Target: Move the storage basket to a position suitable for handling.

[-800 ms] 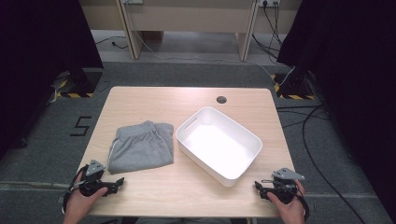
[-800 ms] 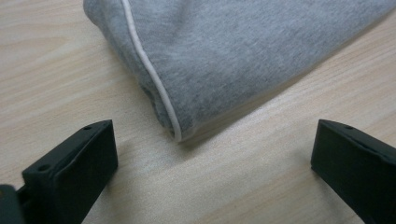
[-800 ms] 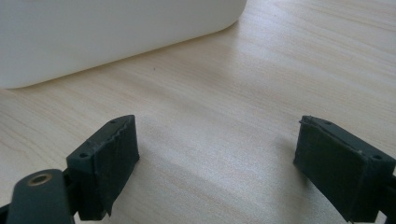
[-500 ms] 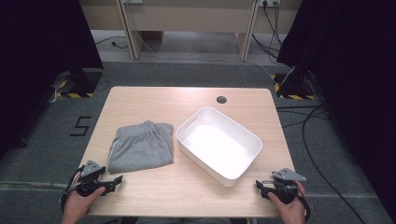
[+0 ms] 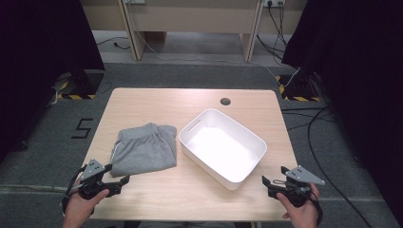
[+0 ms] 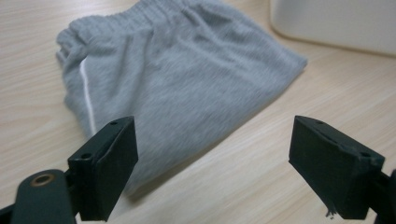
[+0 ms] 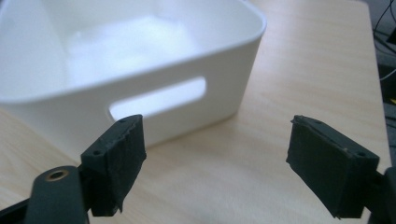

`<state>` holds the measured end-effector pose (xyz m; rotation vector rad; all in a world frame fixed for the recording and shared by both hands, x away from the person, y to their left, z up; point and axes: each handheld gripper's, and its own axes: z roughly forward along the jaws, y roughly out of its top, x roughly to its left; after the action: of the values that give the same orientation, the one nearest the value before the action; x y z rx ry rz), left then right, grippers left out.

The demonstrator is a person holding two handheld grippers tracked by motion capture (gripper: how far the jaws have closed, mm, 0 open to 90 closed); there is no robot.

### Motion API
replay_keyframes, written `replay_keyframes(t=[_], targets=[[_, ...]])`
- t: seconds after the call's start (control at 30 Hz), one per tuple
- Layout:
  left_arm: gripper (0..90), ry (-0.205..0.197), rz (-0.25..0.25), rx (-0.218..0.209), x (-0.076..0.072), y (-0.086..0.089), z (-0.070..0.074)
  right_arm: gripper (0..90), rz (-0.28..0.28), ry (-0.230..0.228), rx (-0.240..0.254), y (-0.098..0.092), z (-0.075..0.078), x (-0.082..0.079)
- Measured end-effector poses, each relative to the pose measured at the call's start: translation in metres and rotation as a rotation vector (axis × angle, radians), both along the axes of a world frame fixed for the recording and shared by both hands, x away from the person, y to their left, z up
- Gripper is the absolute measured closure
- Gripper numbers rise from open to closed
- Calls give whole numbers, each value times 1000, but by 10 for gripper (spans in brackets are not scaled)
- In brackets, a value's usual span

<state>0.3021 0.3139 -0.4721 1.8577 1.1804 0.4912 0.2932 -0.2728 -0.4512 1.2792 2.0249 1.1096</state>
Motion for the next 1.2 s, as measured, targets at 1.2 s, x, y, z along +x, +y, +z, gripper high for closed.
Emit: replay_keyframes(t=[1.2], targets=[[391, -13, -188, -58, 109, -144, 37, 426, -48, 89, -9, 27, 6, 86]])
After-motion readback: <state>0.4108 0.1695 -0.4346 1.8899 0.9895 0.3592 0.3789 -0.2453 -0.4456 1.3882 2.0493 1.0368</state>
